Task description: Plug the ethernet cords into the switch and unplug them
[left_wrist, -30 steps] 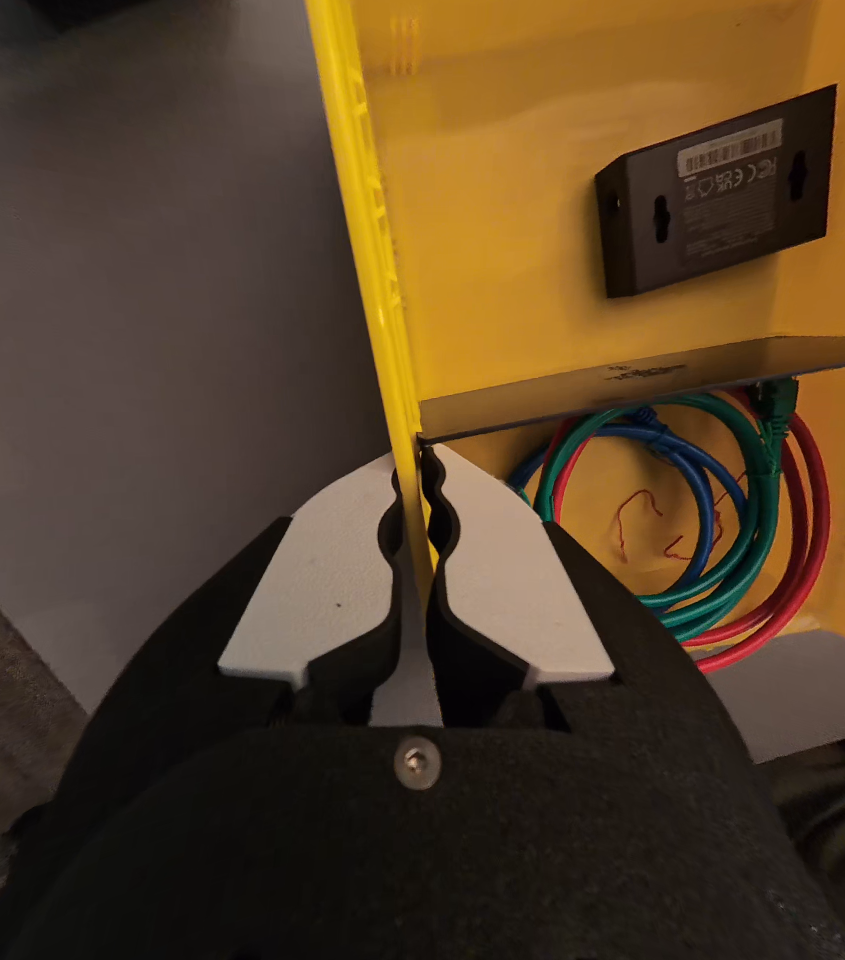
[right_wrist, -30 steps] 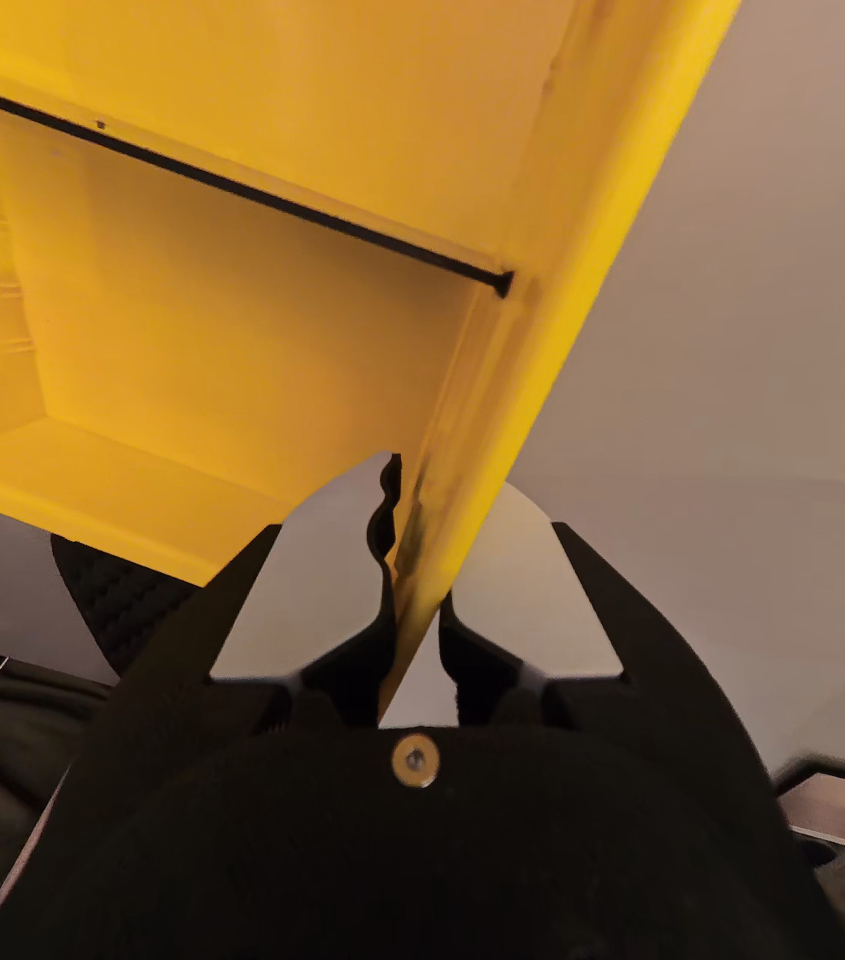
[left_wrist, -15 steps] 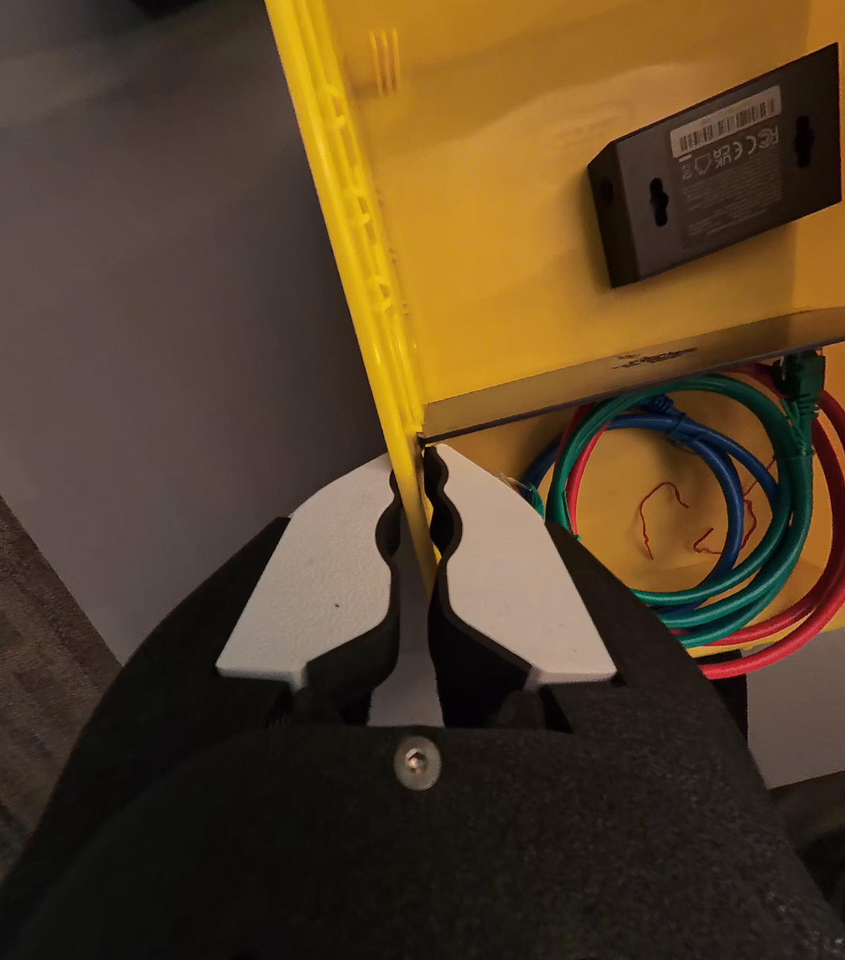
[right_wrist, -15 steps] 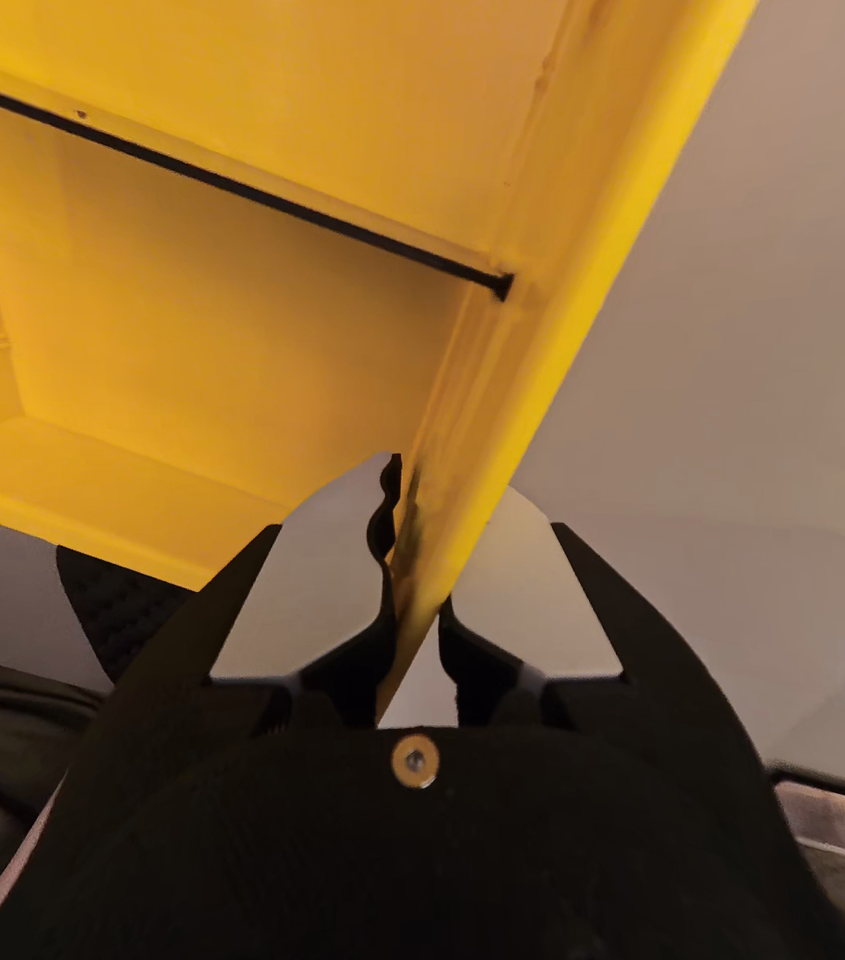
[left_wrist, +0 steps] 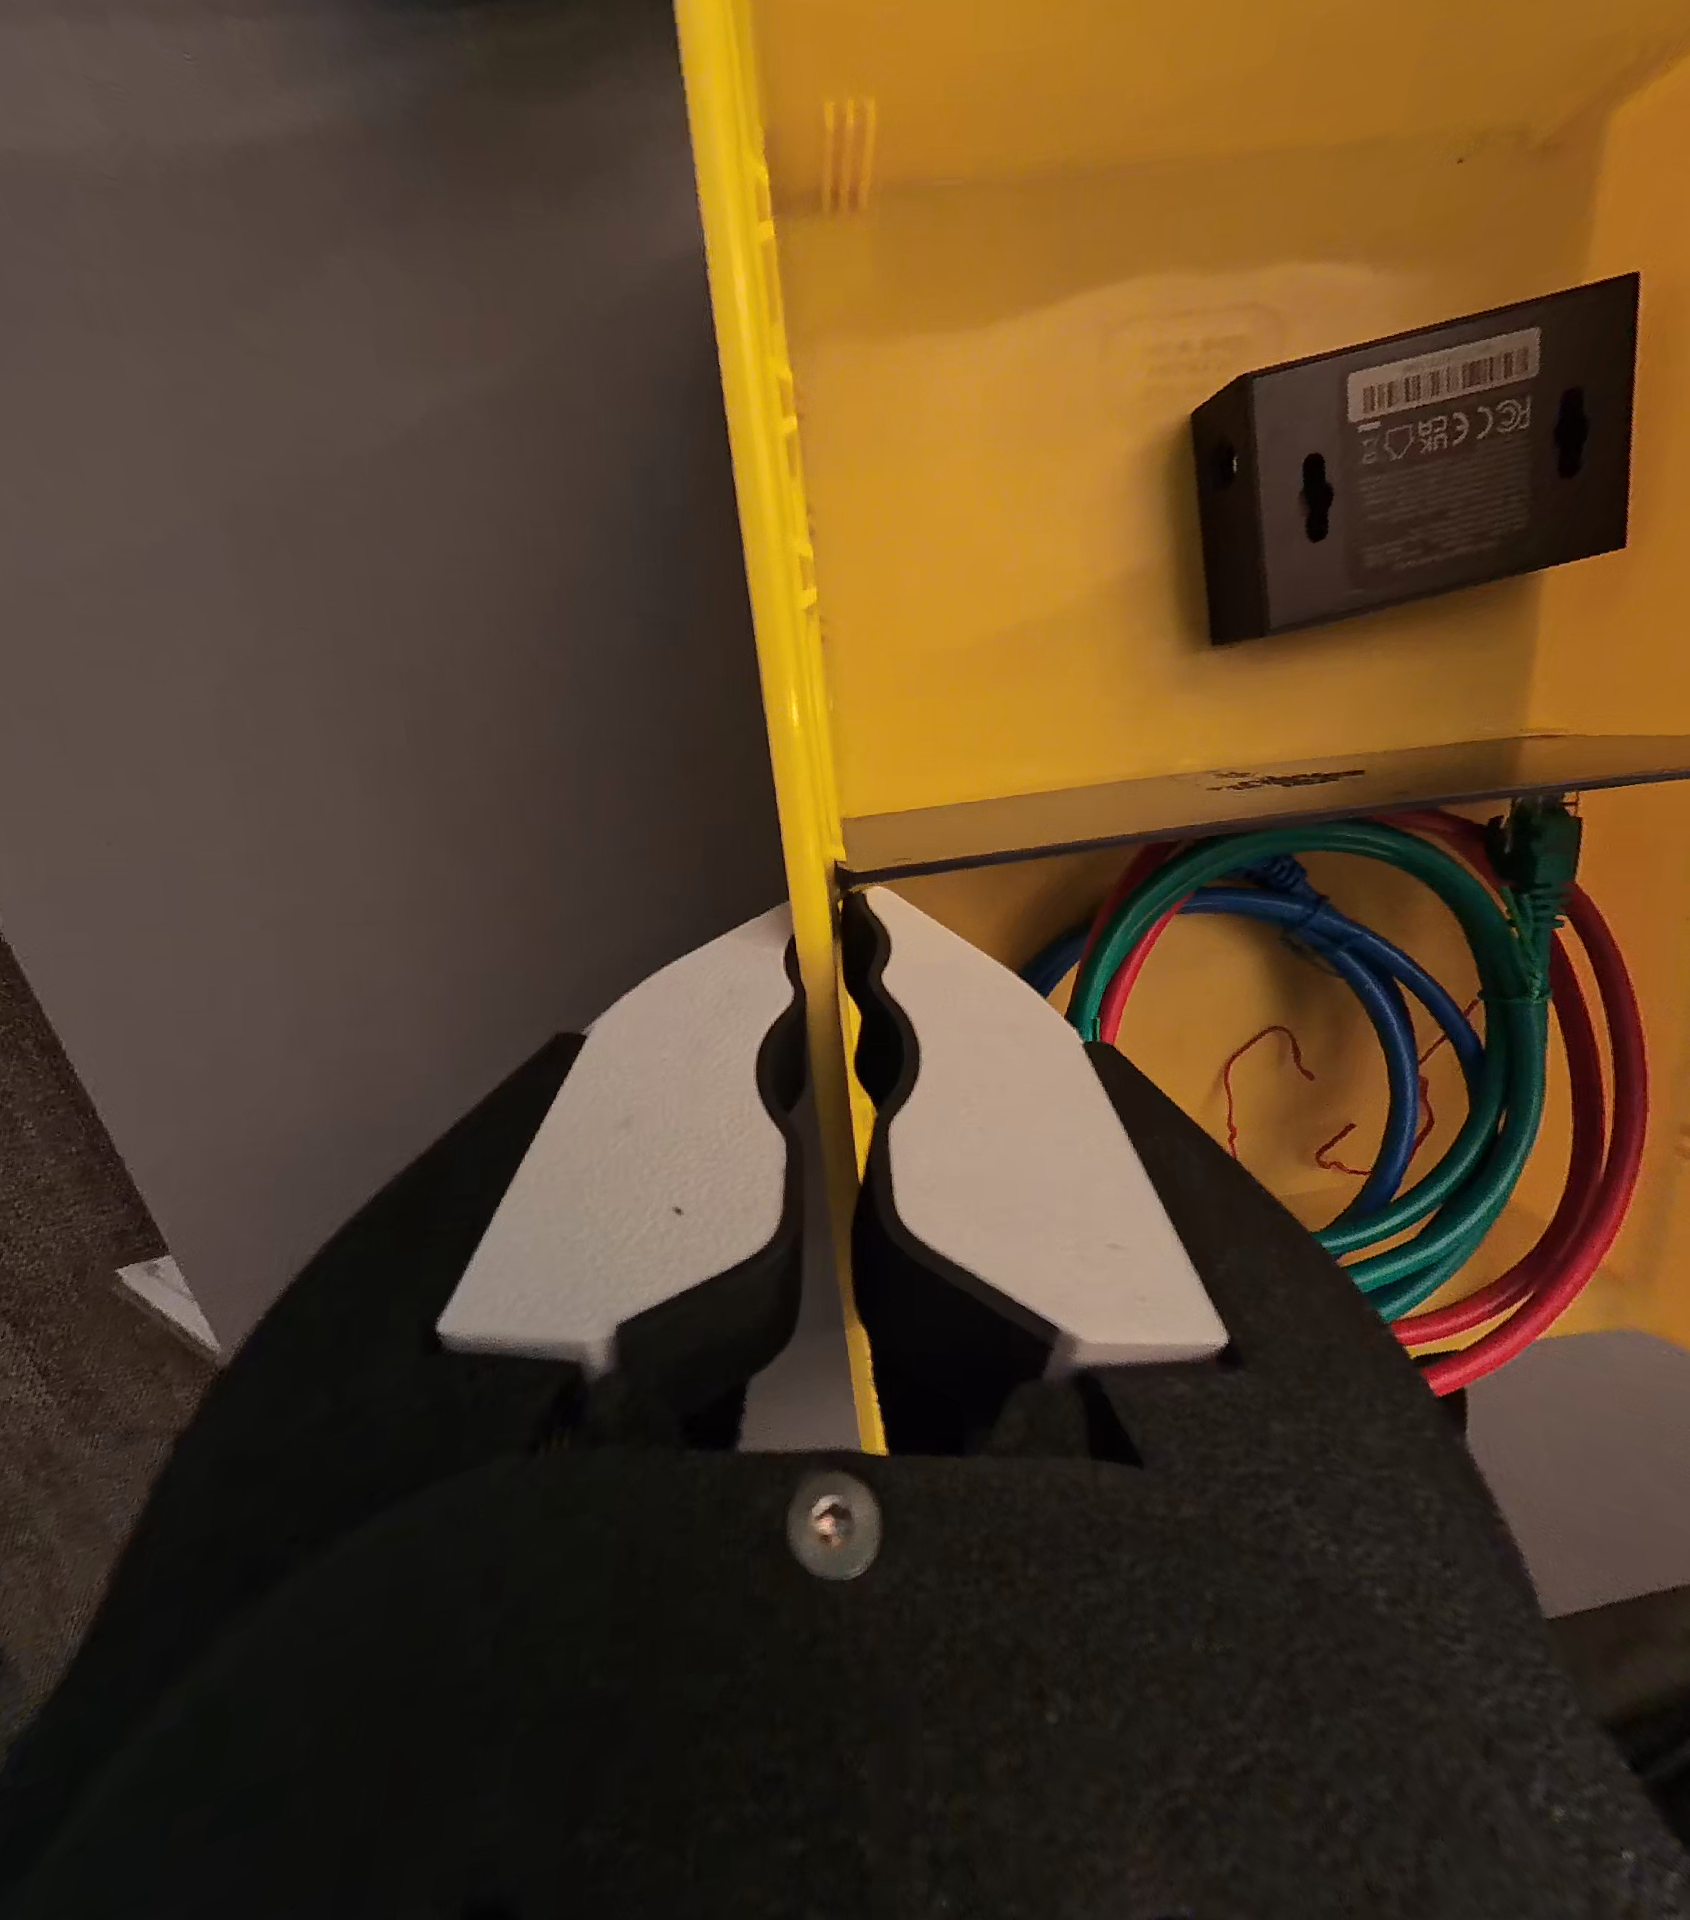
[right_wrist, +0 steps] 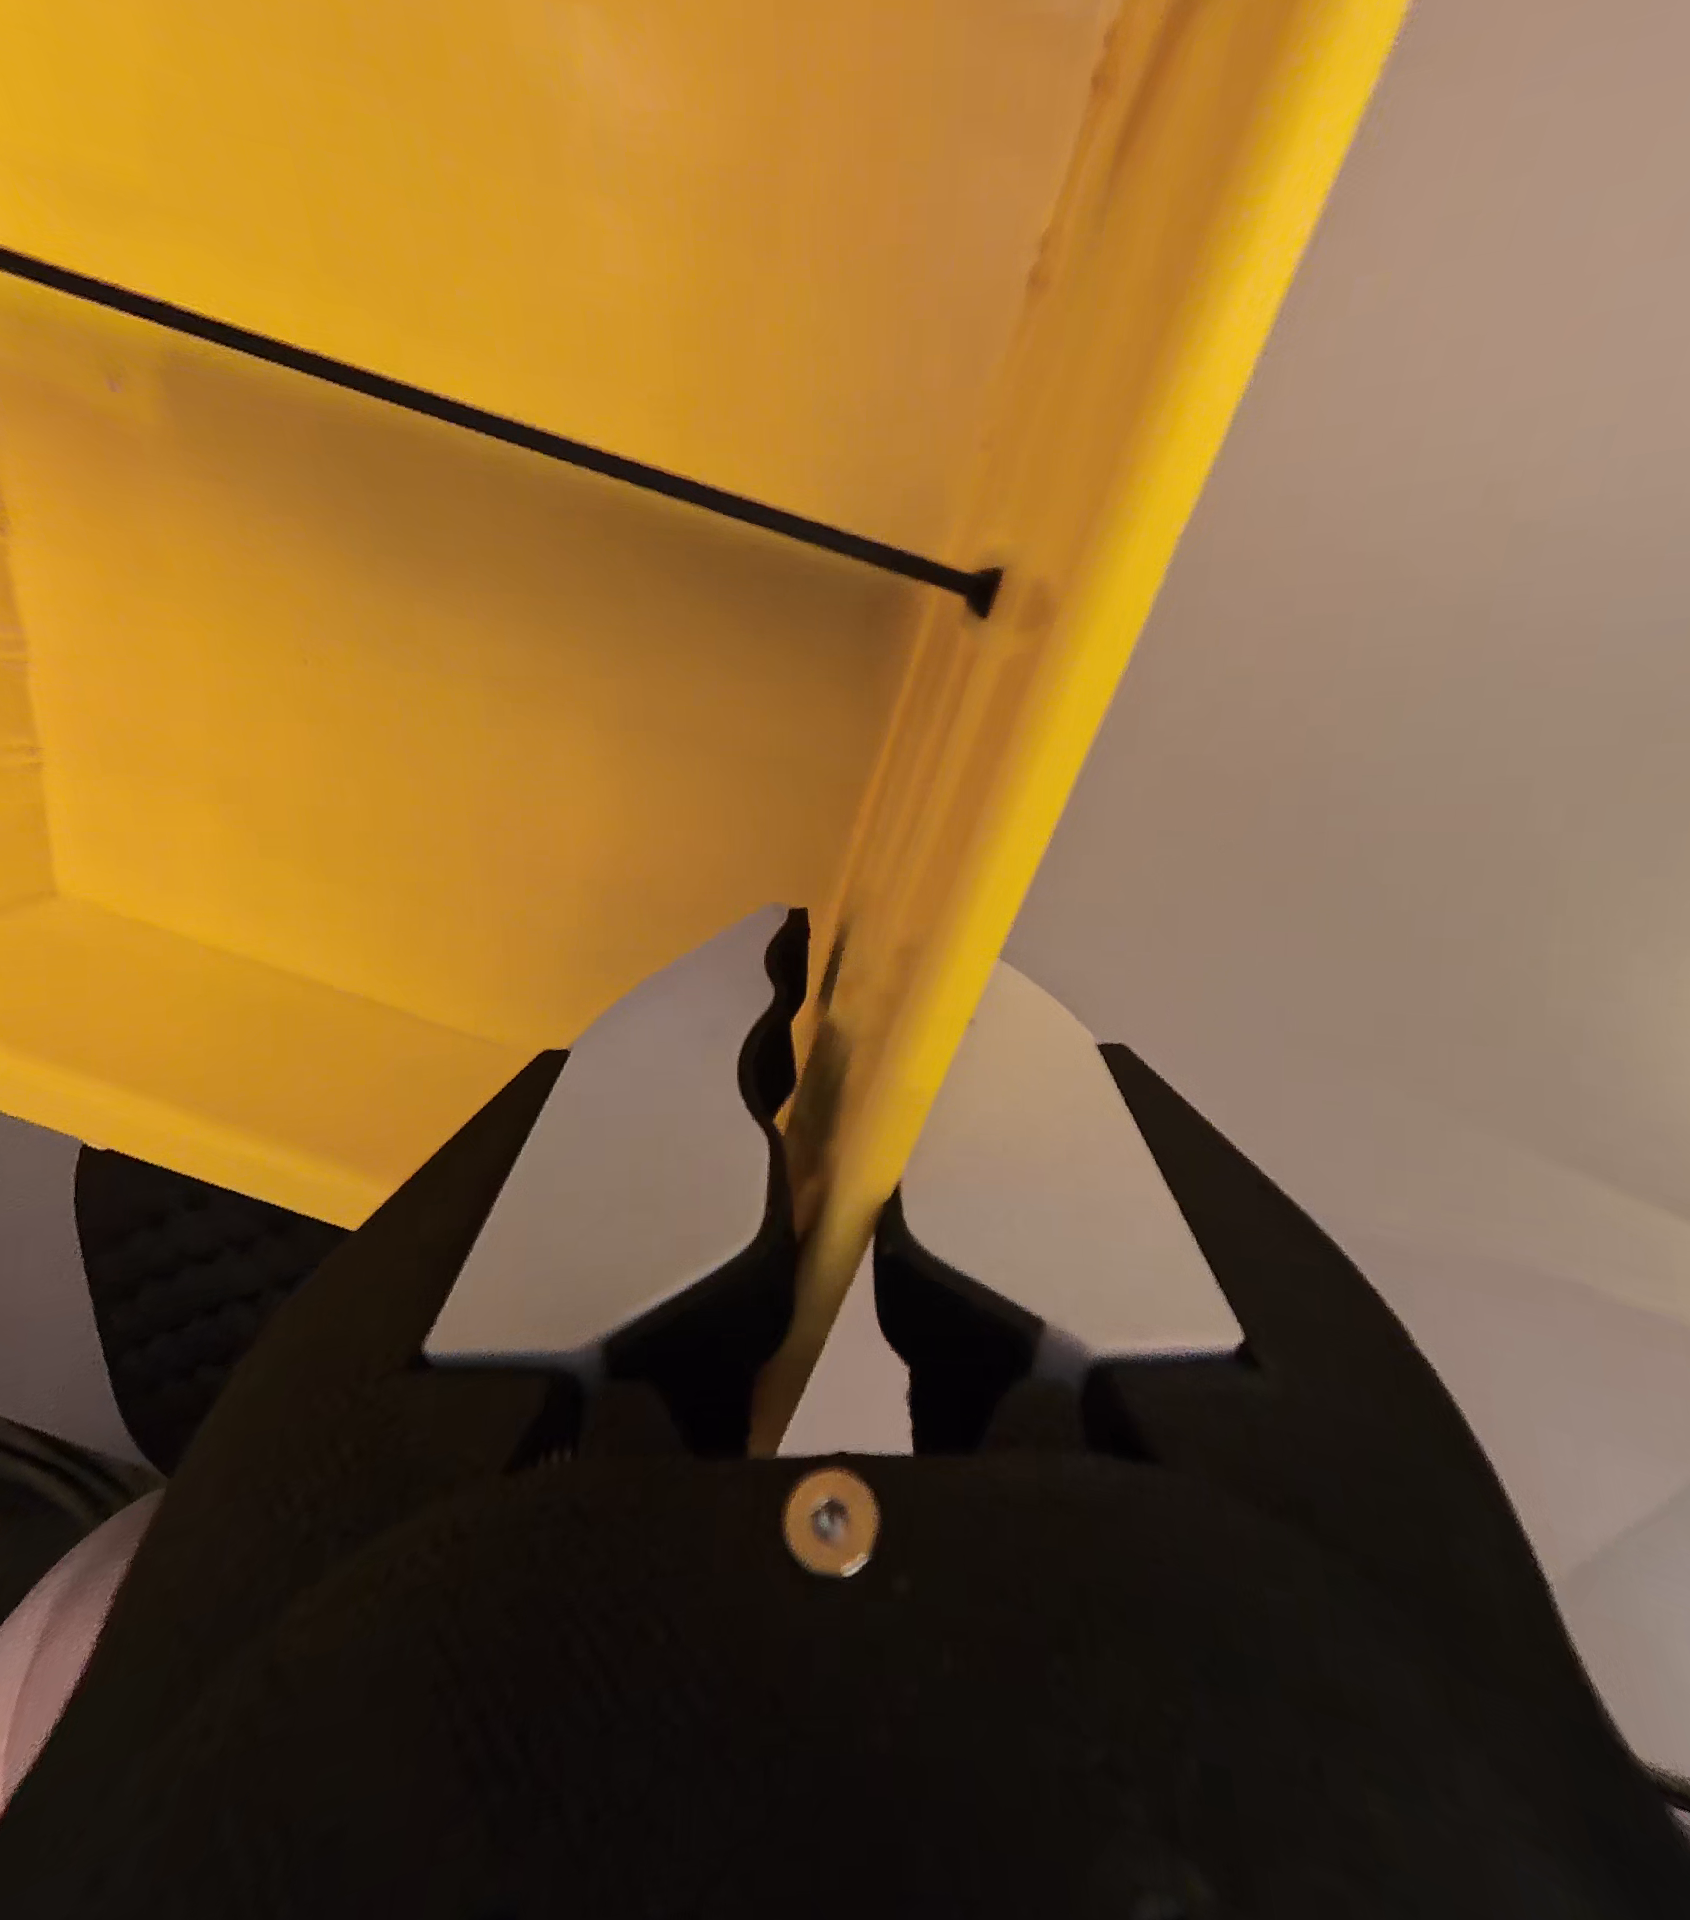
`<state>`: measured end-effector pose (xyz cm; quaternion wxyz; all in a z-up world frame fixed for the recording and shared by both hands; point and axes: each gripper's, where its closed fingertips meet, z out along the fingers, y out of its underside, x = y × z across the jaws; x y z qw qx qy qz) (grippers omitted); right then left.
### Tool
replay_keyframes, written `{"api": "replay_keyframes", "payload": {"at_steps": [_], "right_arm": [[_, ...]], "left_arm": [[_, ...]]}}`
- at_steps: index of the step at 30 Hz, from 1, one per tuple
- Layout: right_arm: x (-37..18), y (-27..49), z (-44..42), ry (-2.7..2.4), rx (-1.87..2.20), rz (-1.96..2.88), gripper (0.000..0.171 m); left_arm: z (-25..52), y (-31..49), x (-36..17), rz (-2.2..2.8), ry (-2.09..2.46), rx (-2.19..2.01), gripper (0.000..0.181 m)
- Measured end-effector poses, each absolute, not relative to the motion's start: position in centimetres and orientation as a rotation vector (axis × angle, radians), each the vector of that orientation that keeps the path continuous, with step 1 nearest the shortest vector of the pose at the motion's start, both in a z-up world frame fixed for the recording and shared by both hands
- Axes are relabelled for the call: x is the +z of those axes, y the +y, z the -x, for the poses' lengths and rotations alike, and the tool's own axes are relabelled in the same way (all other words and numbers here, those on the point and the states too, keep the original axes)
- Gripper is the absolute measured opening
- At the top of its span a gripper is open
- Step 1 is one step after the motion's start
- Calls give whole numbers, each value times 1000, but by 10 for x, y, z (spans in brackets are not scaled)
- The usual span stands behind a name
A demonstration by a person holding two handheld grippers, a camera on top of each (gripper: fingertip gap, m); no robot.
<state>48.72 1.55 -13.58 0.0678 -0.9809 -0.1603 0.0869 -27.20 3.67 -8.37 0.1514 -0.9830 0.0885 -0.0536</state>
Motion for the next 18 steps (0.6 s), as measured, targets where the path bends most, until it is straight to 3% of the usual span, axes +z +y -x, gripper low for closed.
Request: {"api": "replay_keyframes", "payload": {"at_steps": [18], "right_arm": [[-136,-15,-489,-457,288,3053,10]], "left_arm": [[284,33,-83,2827,181,-162,4]]}}
